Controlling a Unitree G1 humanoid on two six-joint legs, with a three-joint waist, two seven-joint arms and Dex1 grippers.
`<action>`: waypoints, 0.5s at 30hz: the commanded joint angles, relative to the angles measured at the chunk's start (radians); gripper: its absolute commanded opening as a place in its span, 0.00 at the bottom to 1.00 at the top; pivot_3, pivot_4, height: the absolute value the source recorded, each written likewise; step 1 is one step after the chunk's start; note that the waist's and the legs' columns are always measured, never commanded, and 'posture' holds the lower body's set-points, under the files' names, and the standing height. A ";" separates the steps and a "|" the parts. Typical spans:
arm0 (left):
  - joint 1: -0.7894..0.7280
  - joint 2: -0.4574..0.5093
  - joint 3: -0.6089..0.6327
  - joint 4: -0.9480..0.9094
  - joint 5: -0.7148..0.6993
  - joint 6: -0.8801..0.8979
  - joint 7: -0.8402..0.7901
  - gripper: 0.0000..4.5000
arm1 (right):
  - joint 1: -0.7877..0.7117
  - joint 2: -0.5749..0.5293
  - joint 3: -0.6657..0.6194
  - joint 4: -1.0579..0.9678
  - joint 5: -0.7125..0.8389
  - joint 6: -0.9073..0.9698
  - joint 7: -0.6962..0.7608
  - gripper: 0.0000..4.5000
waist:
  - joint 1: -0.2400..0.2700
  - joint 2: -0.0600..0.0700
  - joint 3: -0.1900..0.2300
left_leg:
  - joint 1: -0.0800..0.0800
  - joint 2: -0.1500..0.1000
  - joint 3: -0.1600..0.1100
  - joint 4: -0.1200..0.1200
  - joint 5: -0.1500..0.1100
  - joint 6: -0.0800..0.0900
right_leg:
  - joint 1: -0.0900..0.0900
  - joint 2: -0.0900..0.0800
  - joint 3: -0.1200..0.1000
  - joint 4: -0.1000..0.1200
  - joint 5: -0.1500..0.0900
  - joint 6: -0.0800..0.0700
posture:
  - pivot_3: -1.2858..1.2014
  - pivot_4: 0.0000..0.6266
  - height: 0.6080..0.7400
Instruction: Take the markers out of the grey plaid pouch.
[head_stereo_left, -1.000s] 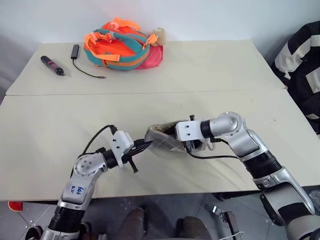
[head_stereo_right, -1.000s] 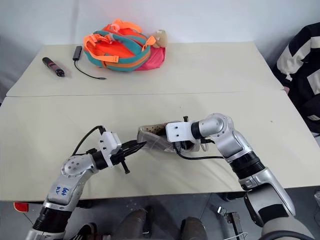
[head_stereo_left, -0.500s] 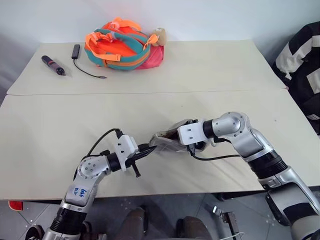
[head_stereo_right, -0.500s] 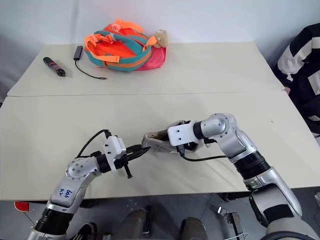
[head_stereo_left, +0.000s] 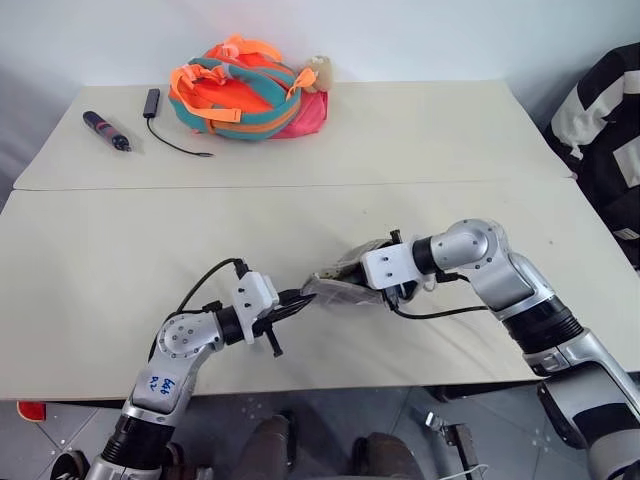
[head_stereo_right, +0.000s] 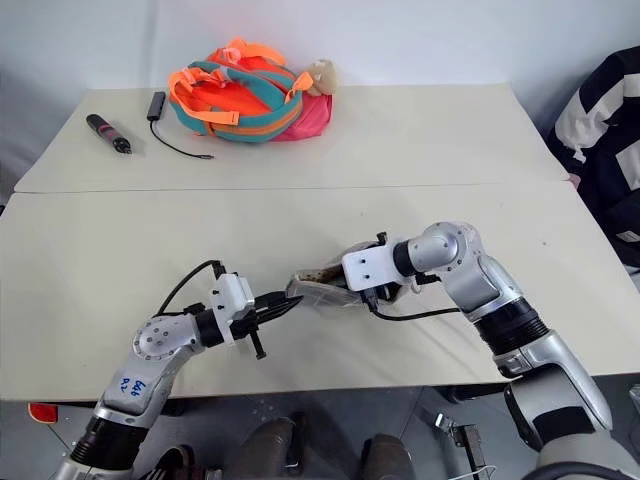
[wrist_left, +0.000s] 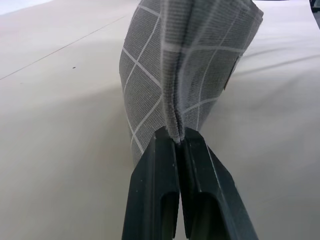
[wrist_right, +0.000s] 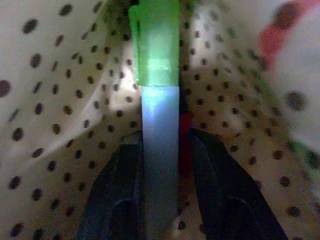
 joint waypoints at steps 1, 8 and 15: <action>0.008 -0.001 0.012 -0.034 -0.009 -0.001 0.004 0.00 | 0.008 0.012 0.021 0.036 -0.035 -0.022 -0.024 0.31 | 0.000 0.000 0.000 | 0.000 0.000 0.000 0.000 0.000 0.000 | 0.000 0.000 0.000 0.000 0.000 0.000 | 0.52 0.24 1.00; 0.002 0.004 0.020 -0.037 -0.013 0.002 0.003 0.00 | -0.011 0.015 0.033 0.095 -0.068 -0.042 -0.033 0.23 | -0.001 0.000 0.000 | 0.002 0.000 0.000 0.000 0.000 0.000 | 0.001 0.000 0.001 0.002 0.000 0.000 | 0.52 0.24 1.00; 0.003 0.006 0.020 -0.032 -0.011 0.001 0.004 0.00 | -0.031 -0.016 -0.029 0.023 0.010 -0.006 0.022 0.10 | -0.001 0.000 0.000 | 0.003 0.000 0.001 0.000 0.000 0.000 | 0.002 0.000 0.001 0.002 0.000 0.000 | 0.52 0.24 1.00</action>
